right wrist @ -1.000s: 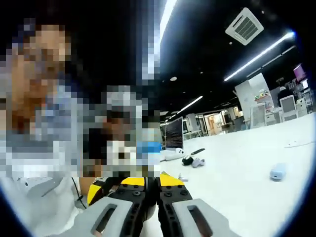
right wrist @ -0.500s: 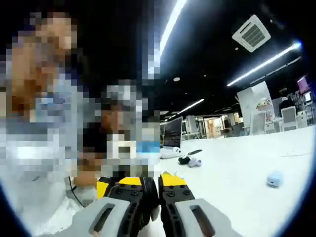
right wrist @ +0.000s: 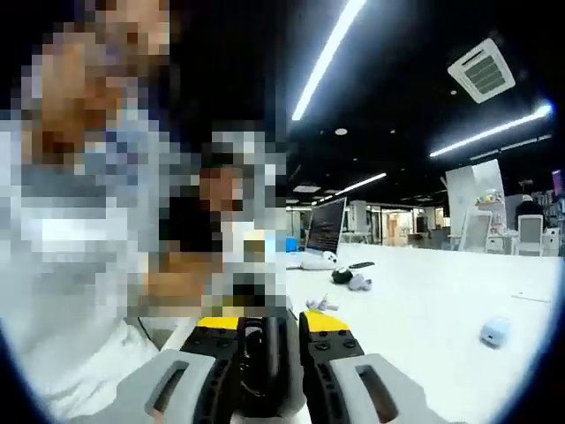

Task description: Pick up the earbuds from the table and place the earbuds into the earbud case

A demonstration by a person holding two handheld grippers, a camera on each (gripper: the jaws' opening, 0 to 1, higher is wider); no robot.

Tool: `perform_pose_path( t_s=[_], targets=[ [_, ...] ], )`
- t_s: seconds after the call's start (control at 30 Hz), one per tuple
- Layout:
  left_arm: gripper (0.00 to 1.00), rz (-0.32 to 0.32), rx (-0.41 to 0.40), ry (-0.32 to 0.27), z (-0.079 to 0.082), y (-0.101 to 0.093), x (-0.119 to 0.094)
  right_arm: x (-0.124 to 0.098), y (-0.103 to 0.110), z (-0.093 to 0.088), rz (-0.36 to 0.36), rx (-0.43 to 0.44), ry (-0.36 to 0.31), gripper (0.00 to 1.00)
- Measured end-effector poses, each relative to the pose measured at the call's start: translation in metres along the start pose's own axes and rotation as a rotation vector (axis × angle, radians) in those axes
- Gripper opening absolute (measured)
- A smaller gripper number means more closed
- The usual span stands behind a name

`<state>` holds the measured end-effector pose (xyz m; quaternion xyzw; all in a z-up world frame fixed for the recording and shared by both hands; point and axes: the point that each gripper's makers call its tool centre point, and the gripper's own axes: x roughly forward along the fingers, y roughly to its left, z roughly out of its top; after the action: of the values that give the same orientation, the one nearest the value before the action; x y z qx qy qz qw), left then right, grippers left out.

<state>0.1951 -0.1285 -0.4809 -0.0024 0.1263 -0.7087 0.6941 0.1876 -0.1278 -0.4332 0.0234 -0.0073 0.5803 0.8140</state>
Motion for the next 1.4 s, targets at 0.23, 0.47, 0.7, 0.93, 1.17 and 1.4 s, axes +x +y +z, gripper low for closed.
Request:
perform_pose_path(
  t_s=[0.23, 0.47, 0.7, 0.93, 1.17, 1.4],
  targets=[
    [0.41, 0.015, -0.015, 0.006, -0.001, 0.003, -0.004, 0.000, 0.004, -0.005, 0.025, 0.054, 0.016, 0.26],
    [0.41, 0.027, -0.008, 0.015, -0.002, 0.004, -0.005, 0.001, 0.014, -0.013, 0.073, 0.051, 0.061, 0.24],
    [0.41, 0.026, -0.068, -0.057, 0.011, 0.007, -0.010, -0.007, -0.008, -0.008, -0.019, 0.150, 0.049, 0.33],
    [0.41, 0.041, -0.187, -0.146, 0.026, 0.019, -0.021, -0.011, -0.008, -0.002, -0.027, 0.149, 0.043, 0.36],
    [0.41, 0.062, -0.365, -0.178, 0.027, 0.031, -0.022, 0.011, -0.006, -0.016, -0.162, -0.325, 0.246, 0.48],
    [0.41, 0.061, -0.459, -0.191, 0.031, 0.029, -0.019, 0.025, -0.009, -0.023, -0.334, -0.675, 0.438, 0.39]
  ],
)
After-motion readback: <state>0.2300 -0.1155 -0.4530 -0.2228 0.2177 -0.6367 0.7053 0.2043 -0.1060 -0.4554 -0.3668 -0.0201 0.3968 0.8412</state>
